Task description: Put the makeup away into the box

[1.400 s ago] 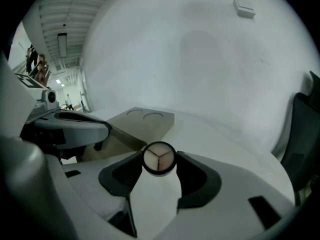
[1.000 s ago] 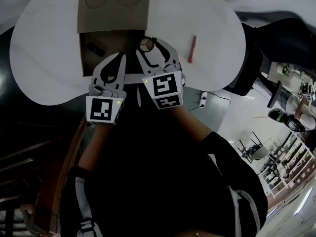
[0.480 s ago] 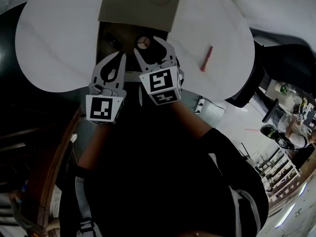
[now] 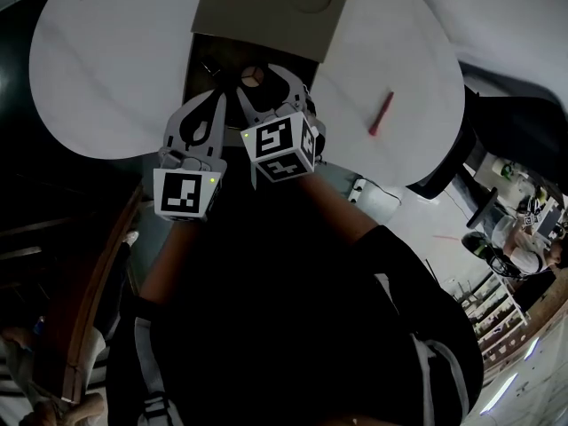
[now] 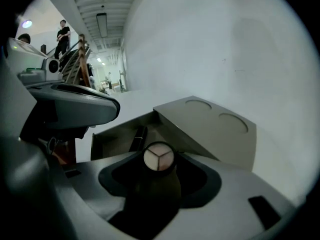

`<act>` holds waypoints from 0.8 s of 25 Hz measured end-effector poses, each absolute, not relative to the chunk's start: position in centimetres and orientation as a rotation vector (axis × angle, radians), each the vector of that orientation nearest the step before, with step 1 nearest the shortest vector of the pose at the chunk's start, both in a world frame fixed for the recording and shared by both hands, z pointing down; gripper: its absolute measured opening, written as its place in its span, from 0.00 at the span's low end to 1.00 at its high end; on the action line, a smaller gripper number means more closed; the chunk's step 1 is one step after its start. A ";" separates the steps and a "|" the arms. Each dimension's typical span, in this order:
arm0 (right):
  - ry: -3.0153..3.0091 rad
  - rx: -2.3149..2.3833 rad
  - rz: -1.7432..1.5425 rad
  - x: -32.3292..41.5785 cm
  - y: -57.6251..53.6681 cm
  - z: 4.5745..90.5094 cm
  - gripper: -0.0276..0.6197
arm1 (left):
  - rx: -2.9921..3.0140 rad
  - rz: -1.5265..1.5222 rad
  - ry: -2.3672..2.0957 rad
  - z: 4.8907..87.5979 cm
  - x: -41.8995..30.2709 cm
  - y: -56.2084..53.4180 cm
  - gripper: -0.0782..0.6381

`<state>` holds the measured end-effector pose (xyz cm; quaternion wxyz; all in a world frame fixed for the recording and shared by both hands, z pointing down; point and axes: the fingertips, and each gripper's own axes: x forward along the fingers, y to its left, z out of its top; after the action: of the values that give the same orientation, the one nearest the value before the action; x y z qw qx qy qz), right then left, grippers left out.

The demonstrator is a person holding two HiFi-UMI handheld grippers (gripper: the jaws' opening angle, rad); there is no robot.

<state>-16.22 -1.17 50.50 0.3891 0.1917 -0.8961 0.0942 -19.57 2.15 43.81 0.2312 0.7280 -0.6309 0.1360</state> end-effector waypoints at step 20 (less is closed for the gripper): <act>-2.213 0.554 0.254 -15.8 -1.6 50.3 0.47 | 2.014 0.370 -1.733 43.5 -19.3 2.5 0.11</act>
<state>-15.78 -1.56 50.25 0.4106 0.2202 -0.8791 0.1007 -19.34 2.50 43.54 0.2273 0.7310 -0.6291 0.1345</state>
